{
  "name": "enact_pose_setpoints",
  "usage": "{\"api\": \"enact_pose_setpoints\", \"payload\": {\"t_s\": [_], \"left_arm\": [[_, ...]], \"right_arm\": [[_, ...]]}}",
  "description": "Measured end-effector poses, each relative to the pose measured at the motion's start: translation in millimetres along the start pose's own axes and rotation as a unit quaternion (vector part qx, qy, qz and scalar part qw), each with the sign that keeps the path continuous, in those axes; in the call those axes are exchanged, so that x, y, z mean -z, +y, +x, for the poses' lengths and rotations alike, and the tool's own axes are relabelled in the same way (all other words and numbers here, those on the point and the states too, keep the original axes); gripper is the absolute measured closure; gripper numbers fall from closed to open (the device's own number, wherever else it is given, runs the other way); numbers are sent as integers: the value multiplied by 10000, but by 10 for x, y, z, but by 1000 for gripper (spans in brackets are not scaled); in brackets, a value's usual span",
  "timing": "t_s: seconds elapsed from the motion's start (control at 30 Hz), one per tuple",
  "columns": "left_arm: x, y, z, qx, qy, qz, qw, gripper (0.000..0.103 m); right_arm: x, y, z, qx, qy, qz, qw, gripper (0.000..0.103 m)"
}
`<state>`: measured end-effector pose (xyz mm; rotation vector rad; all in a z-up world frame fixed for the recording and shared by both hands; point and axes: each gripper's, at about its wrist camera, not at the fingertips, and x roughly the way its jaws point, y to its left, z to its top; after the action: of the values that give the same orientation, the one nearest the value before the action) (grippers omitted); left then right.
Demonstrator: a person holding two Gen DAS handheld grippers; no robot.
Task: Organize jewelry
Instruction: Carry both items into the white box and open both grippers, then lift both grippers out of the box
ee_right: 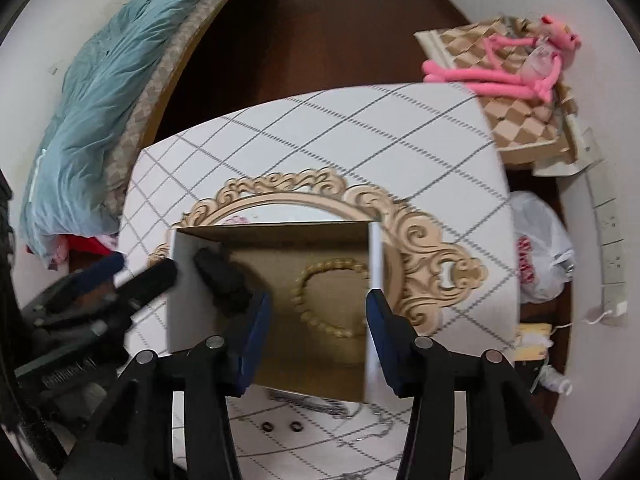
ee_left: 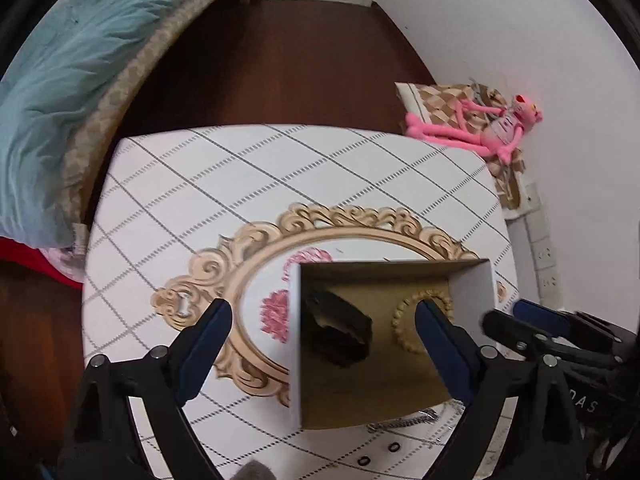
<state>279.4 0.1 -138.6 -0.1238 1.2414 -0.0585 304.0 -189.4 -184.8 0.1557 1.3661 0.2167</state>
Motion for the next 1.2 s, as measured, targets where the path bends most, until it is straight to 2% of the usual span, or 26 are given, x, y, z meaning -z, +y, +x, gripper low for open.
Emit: {"api": "enact_pose_setpoints", "payload": {"t_s": [0.07,0.1,0.13,0.23,0.33,0.4,0.6,0.9,1.2], "left_arm": [[9,10,-47,-213,-145,37,9997,6],[21,21,-71,-314,-230,63,9992,2],[46,35,-100,-401,-325,81,9986,1],[132,60,-137,-611,-518,97,9967,1],[239,80,-129,-738,-566,96,9956,1],[302,85,-121,-799,-561,82,9952,0],[442,84,-138,-880,-530,91,9947,0],[608,58,-544,-802,-849,62,9931,0],[854,52,-1055,-907,-1149,24,9892,0]], "right_arm": [[45,7,-43,298,-102,-92,9995,35],[89,28,-52,541,-154,-169,9983,19],[118,36,-53,702,-173,-211,9972,10],[252,68,5,1118,-208,-286,9931,10],[353,38,88,1223,-180,-226,9921,4],[423,43,120,1368,-218,-233,9901,4],[535,71,79,1403,-301,-168,9895,4],[718,246,-317,1358,-696,-185,9881,4],[966,434,-866,1436,-1258,-267,9812,4]]}}
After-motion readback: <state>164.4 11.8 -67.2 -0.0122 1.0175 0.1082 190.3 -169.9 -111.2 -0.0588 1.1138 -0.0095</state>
